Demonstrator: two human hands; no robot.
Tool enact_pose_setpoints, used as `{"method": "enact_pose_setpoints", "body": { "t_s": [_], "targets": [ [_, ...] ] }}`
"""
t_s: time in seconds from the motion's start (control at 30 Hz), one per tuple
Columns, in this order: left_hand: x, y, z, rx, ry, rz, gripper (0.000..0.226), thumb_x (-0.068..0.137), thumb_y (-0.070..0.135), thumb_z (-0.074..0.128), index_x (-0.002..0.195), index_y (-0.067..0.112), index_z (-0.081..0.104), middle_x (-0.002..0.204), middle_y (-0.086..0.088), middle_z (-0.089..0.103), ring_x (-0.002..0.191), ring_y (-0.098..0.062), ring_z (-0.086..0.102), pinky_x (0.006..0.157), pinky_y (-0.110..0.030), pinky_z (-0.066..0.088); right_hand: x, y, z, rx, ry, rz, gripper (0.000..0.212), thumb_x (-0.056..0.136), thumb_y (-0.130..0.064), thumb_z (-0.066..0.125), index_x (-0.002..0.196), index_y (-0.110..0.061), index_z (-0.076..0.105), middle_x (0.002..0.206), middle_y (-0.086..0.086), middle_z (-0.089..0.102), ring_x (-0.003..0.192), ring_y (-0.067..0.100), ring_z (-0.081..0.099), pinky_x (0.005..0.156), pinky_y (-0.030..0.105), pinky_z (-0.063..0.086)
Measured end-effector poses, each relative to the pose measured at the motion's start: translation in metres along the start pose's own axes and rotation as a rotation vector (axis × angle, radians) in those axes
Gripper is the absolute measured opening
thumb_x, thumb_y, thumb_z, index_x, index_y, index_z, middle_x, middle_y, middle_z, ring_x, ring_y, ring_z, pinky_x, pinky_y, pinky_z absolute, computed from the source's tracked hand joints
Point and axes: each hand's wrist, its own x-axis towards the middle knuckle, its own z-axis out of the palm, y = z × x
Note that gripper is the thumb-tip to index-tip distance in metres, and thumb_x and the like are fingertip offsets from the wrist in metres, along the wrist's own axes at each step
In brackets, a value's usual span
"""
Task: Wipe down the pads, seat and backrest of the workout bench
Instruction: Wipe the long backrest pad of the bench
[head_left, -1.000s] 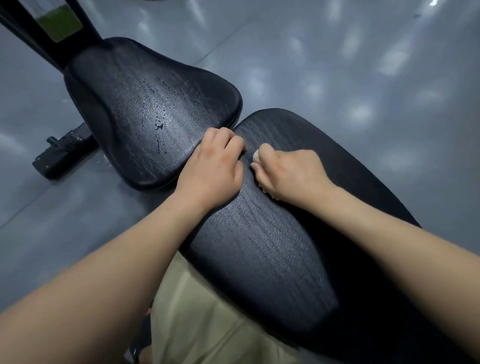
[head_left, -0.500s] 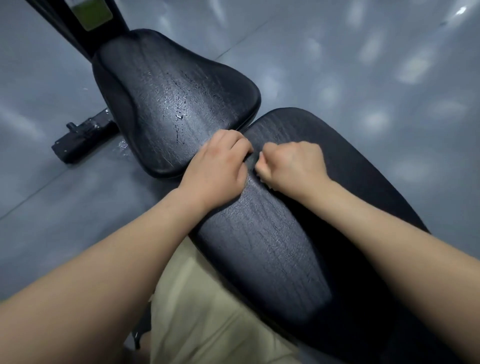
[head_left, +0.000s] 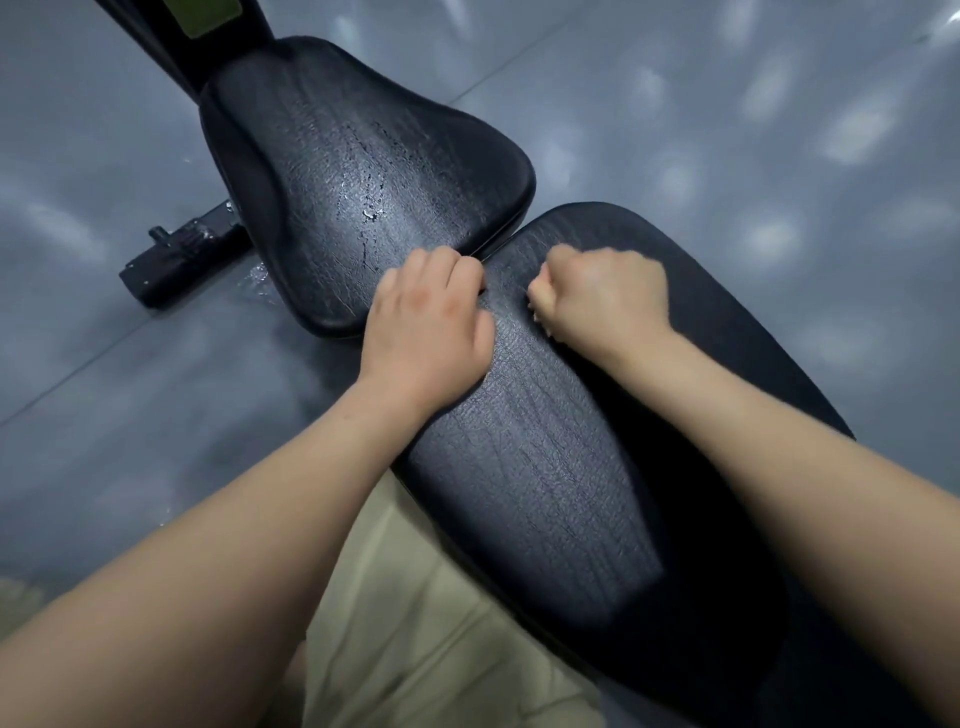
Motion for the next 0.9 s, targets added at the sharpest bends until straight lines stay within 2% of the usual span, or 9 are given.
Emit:
{"method": "enact_pose_setpoints", "body": {
  "t_s": [0.1,0.2,0.3,0.43,0.53,0.63,0.77,0.9],
  "targets": [
    [0.000,-0.002,0.001,-0.005,-0.001,-0.001,0.025,0.083,0.028,0.046,0.098,0.015,0.060,0.099,-0.007,0.058,0.097,-0.034,0.053,0.081,-0.047,0.041,-0.025,-0.003,-0.002,0.023,0.023,-0.145,0.034,0.097,-0.049,0.035,0.097,-0.021,0.053,0.089,0.004,0.068,0.080,0.034,0.066,0.059,0.035,0.037],
    [0.001,-0.001,0.002,-0.010,0.006,-0.004,0.024,0.083,0.027,0.047,0.098,0.015,0.060,0.099,-0.007,0.058,0.096,-0.034,0.053,0.081,-0.046,0.041,-0.032,0.019,-0.001,0.008,0.050,-0.288,0.038,0.098,-0.053,0.037,0.105,-0.020,0.054,0.095,0.007,0.056,0.086,0.032,0.057,0.074,0.041,0.038],
    [0.001,-0.001,0.003,-0.013,0.015,-0.007,0.023,0.082,0.027,0.047,0.098,0.014,0.060,0.098,-0.008,0.058,0.095,-0.034,0.052,0.081,-0.046,0.040,-0.015,0.040,0.004,-0.050,0.083,-0.184,0.045,0.099,-0.060,0.036,0.104,-0.017,0.052,0.103,0.014,0.047,0.096,0.033,0.048,0.082,0.046,0.036],
    [0.001,0.000,0.002,-0.026,0.009,-0.008,0.024,0.083,0.027,0.047,0.098,0.015,0.061,0.098,-0.008,0.058,0.095,-0.034,0.052,0.081,-0.046,0.042,0.008,0.047,-0.002,0.039,0.097,-0.005,0.055,0.096,-0.063,0.044,0.109,-0.010,0.051,0.108,0.018,0.051,0.096,0.040,0.054,0.077,0.048,0.041],
    [-0.001,-0.002,0.001,-0.052,0.013,-0.015,0.023,0.083,0.025,0.048,0.098,0.015,0.062,0.098,-0.007,0.058,0.095,-0.032,0.052,0.082,-0.045,0.041,0.000,0.036,-0.002,0.167,0.051,-0.036,0.054,0.099,-0.061,0.041,0.118,-0.011,0.048,0.112,0.014,0.058,0.095,0.041,0.062,0.069,0.043,0.048],
    [-0.007,-0.004,-0.001,-0.108,0.020,-0.022,0.027,0.083,0.023,0.046,0.102,0.015,0.063,0.100,-0.007,0.058,0.098,-0.031,0.052,0.085,-0.044,0.042,-0.010,0.032,0.000,0.156,0.056,-0.141,0.060,0.099,-0.062,0.036,0.128,-0.010,0.044,0.115,0.011,0.062,0.095,0.040,0.064,0.066,0.044,0.051],
    [-0.017,-0.004,-0.005,-0.155,0.027,-0.053,0.028,0.083,0.023,0.044,0.101,0.013,0.064,0.100,-0.007,0.059,0.097,-0.032,0.053,0.084,-0.048,0.045,0.006,0.037,0.002,0.169,0.047,-0.110,0.044,0.102,-0.052,0.038,0.119,-0.012,0.042,0.105,0.015,0.070,0.090,0.042,0.067,0.065,0.043,0.044],
    [-0.025,-0.006,-0.005,-0.151,0.075,-0.148,0.024,0.082,0.022,0.046,0.095,0.012,0.063,0.096,-0.008,0.060,0.093,-0.033,0.053,0.080,-0.048,0.046,0.022,0.031,0.008,0.082,0.078,-0.043,0.045,0.102,-0.054,0.036,0.110,-0.011,0.048,0.096,0.024,0.069,0.089,0.047,0.065,0.064,0.041,0.038]
  ]
}}
